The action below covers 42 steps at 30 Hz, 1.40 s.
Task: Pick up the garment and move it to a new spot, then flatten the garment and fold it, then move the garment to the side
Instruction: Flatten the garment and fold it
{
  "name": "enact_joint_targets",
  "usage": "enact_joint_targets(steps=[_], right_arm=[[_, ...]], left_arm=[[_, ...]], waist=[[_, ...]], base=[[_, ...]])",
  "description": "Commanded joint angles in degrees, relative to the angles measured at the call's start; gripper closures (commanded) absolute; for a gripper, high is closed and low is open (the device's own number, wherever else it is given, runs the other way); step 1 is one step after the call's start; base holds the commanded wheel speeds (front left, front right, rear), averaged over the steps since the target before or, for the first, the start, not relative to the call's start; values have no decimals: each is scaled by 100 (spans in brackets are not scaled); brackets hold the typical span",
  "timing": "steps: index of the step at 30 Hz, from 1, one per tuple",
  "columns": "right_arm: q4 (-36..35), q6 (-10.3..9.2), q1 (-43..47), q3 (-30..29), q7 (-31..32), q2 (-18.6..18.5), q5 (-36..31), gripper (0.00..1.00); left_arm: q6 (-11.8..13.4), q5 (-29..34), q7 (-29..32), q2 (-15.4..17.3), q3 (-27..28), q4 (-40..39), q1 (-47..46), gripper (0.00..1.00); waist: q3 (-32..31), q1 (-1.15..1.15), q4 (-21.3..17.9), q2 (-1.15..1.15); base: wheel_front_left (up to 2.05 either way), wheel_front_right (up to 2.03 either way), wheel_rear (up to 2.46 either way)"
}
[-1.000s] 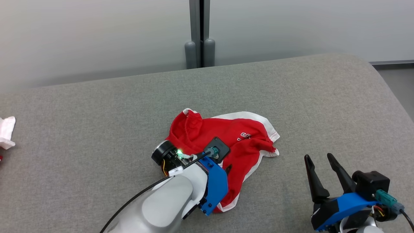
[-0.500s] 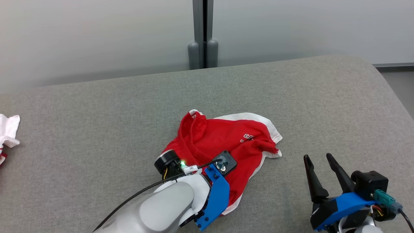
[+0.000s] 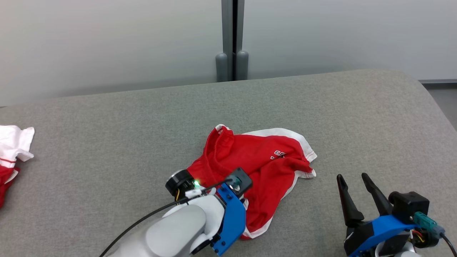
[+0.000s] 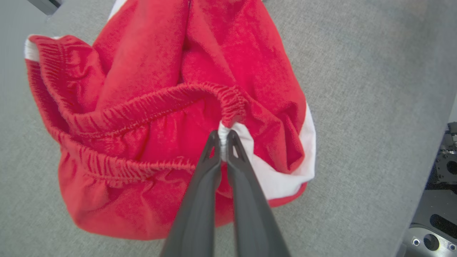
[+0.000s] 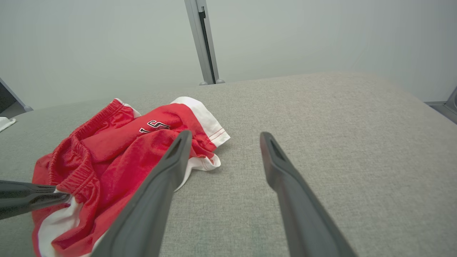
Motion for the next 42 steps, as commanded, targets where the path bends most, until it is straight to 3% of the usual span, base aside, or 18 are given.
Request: enact_joint_targets(steps=[1,10,19,30,34,35,36,37,38,42], right_arm=[[-15,1,65,-40,-29,-10,-27,0],[-105,1,235,-437,17,-10,-89,0],[-177,1,355,-646,108,-11,-137,0],[-75,1,389,-676,113,-11,-108,0],[7,1,320,-667,53,-10,-67,0],[30,1,304,-664,28,-10,-55,0],[53,1,286,-666,11,-11,-47,0],[77,1,268,-670,-3,-11,-47,0],[103,1,253,-671,-17,-11,-49,0],[136,1,166,-669,-106,-11,-29,0]], left_arm=[[24,-64,-181,23,129,47,15,100],[666,-568,-1333,448,1083,-84,282,100],[1212,-1210,-1786,1018,1791,-500,1075,100],[1460,-1800,-2009,1025,2175,-559,1800,100],[1365,-2003,-2150,970,2323,-520,1974,100],[1362,-2047,-2277,954,2397,-529,1986,95],[1347,-2080,-2419,927,2463,-536,2017,66],[1316,-2072,-2537,907,2493,-528,2057,20],[1305,-1988,-2667,913,2473,-505,2074,0],[1207,-1917,-3187,870,2562,-462,2157,0]], waist=[[-12,0,33,0],[-125,0,370,0],[-96,0,613,0],[33,0,590,0],[36,0,555,0],[30,0,553,0],[25,0,551,0],[14,0,552,0],[-6,0,555,0],[-66,0,587,0]], base=[[0,0,0],[0,0,0],[0,0,0],[0,0,0],[0,0,0],[0,0,0],[0,0,0],[0,0,0],[0,0,0],[0,0,0]])
